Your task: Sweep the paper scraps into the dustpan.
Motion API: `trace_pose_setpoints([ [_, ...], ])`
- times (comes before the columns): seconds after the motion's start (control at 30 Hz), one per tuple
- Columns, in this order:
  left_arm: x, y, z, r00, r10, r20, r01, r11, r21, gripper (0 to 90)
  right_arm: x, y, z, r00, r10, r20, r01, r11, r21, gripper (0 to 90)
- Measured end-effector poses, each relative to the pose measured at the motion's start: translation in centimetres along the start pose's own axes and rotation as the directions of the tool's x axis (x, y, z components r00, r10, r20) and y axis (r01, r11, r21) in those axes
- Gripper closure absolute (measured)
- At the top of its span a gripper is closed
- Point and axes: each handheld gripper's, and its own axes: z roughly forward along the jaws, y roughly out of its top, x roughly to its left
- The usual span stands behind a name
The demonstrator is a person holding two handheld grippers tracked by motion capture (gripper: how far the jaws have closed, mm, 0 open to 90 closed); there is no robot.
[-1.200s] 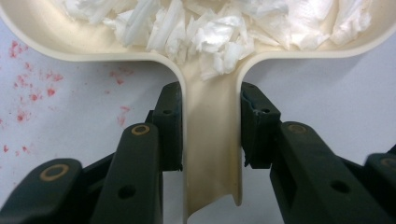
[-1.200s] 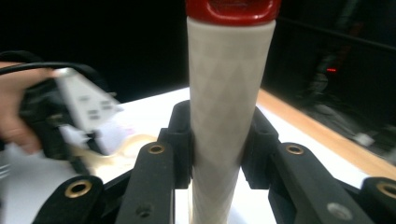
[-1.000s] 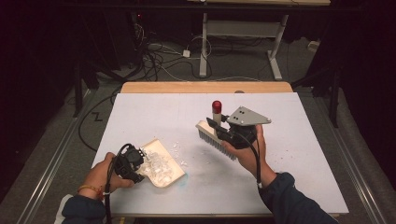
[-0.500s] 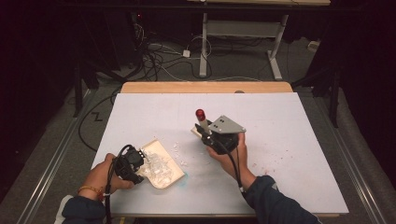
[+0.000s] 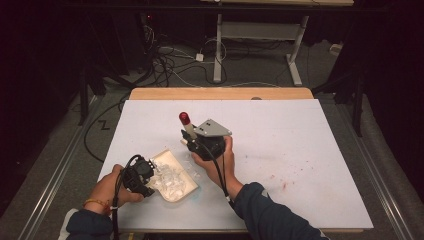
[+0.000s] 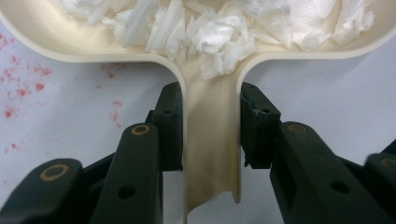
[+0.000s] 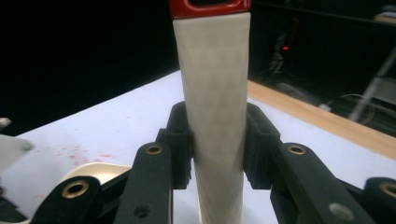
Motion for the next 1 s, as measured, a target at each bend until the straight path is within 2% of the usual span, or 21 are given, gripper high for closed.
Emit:
trace_pose_setpoints([
  [0.07, 0.0, 0.1, 0.0, 1.0000, -0.002, 0.000, 0.002, 1.0000, -0.004, 63.2, 0.6, 0.1, 0.2, 0.9994, 0.002, -0.036, -0.002, 1.000, 0.005, 67.6],
  [0.1, 0.0, 0.2, 0.0, 1.0000, 0.000, 0.002, 0.000, 1.0000, -0.004, 63.2, 1.1, 0.2, 0.2, 0.9972, 0.006, -0.074, -0.005, 1.000, 0.008, 67.4],
  [0.17, 0.0, 0.2, 0.1, 1.0000, -0.001, 0.002, 0.001, 1.0000, -0.003, 63.2, 1.2, 0.3, 0.2, 0.9961, 0.003, -0.088, -0.002, 1.000, 0.007, 67.5],
  [0.23, 0.0, 0.2, 0.0, 1.0000, -0.002, 0.001, 0.002, 1.0000, -0.006, 63.2, 1.5, 0.6, 0.0, 0.9923, 0.014, -0.123, -0.014, 1.000, 0.005, 67.9],
  [0.27, 0.0, 0.2, 0.0, 1.0000, -0.006, 0.002, 0.006, 0.9999, -0.010, 63.2, 1.7, 0.8, -0.3, 0.9879, 0.016, -0.154, -0.016, 1.000, 0.003, 69.0],
  [0.43, 0.0, 0.2, 0.0, 1.0000, -0.007, 0.003, 0.007, 0.9998, -0.016, 63.2, 2.2, 0.8, -0.8, 0.9832, 0.006, -0.182, -0.006, 1.000, -0.001, 69.2],
  [0.53, 0.0, 0.2, 0.1, 1.0000, -0.004, 0.003, 0.004, 0.9999, -0.015, 63.1, 2.1, 1.0, -1.2, 0.9754, 0.016, -0.220, -0.019, 1.000, -0.011, 70.0],
  [0.63, 0.0, 0.2, 0.1, 1.0000, -0.002, 0.002, 0.002, 0.9999, -0.015, 63.1, 1.8, 1.2, -1.5, 0.9732, 0.017, -0.229, -0.022, 1.000, -0.022, 70.2],
  [0.77, 0.0, 0.1, 0.1, 1.0000, -0.001, 0.004, 0.001, 0.9998, -0.018, 63.2, 1.1, 1.5, -1.9, 0.9748, 0.030, -0.221, -0.039, 0.998, -0.039, 70.2],
  [0.93, 0.0, 0.0, 0.0, 1.0000, 0.003, -0.003, -0.003, 0.9999, -0.016, 63.2, -0.4, 2.3, -3.7, 0.9779, 0.027, -0.208, -0.043, 0.996, -0.073, 70.2],
  [1.0, -0.1, -0.1, -0.1, 1.0000, 0.004, -0.007, -0.004, 0.9999, -0.016, 63.2, -1.2, 2.5, -4.6, 0.9818, 0.029, -0.188, -0.045, 0.996, -0.083, 70.2],
])
